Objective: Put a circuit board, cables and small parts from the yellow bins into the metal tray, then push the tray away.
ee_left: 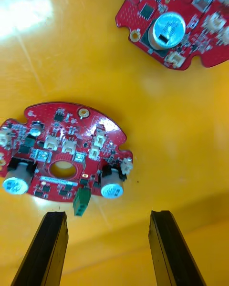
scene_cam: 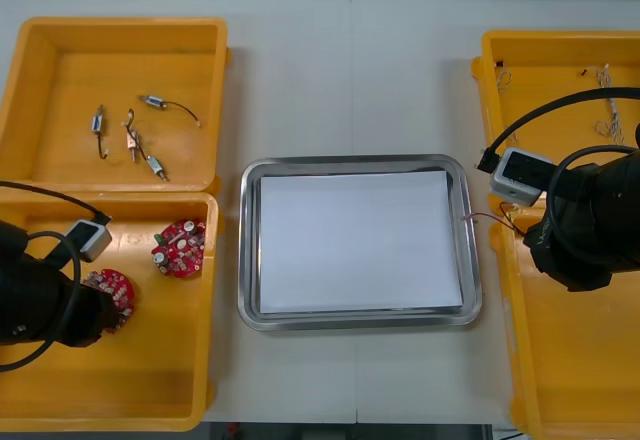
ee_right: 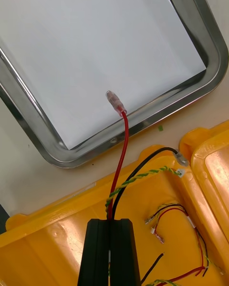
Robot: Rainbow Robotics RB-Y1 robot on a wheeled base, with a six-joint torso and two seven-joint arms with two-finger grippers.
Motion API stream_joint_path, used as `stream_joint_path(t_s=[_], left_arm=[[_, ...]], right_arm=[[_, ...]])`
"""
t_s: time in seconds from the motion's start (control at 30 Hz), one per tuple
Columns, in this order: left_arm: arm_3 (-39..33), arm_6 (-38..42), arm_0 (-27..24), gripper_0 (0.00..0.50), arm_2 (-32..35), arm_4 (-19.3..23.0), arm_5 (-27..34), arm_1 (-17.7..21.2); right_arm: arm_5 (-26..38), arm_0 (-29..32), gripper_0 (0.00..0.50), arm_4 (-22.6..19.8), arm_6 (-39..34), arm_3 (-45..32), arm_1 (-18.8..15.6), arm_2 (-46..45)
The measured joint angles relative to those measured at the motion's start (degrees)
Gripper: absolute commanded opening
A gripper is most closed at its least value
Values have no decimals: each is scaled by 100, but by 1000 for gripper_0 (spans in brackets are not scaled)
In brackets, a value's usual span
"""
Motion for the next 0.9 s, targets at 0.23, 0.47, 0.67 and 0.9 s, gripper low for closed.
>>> stream_joint_path(t_s=[0.23, 0.47, 0.67, 0.9], left_arm=[[-82, -21, 0, 500, 622, 378, 557, 0], [-95, -963, 0, 500, 1098, 429, 1187, -144], [-97, -2331, 0, 500, 1422, 452, 1495, -474], [-97, -2459, 1, 500, 1502, 421, 1506, -828]], right_arm=[[25, 0, 0, -11, 0, 8, 0, 0], [79, -1, 0, -11, 0, 9, 0, 0], [91, -77, 0, 4, 0, 9, 0, 104], [117, -435, 0, 103, 0, 43, 0, 546]])
